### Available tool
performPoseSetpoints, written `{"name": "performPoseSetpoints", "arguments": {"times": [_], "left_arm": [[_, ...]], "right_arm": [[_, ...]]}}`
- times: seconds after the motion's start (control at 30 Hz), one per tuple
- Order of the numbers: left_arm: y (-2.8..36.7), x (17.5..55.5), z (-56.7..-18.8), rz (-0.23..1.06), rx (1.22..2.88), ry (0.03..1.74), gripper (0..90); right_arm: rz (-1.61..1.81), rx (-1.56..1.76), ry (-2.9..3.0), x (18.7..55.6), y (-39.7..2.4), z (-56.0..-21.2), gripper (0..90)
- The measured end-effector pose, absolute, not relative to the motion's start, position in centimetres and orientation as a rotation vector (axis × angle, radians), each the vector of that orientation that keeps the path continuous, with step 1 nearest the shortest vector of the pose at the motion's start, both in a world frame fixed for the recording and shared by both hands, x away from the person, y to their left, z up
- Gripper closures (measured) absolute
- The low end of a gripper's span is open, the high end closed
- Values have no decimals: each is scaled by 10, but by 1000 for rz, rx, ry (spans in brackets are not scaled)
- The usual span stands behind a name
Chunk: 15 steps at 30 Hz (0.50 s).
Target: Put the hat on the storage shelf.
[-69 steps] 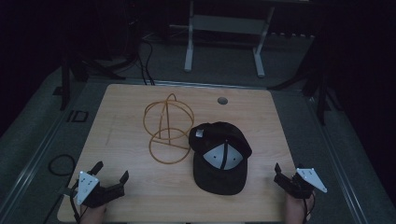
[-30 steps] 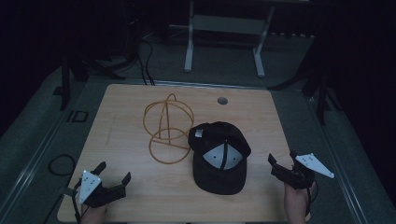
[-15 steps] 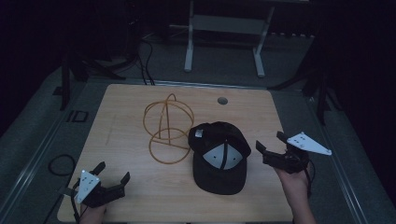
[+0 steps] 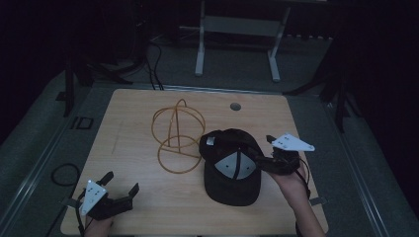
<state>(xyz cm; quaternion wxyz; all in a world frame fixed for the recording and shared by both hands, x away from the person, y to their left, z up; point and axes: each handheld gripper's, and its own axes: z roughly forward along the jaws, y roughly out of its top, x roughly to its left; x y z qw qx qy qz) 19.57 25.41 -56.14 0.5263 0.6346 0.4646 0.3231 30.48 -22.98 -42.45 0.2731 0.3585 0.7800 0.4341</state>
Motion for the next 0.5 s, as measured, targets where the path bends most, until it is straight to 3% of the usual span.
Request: {"name": "performPoseSetpoints", "arguments": {"times": [0.5], "left_arm": [[251,197,-561,767,1553,1083,9]], "right_arm": [[971,1036,2163,340,-211,-465,425]]}}
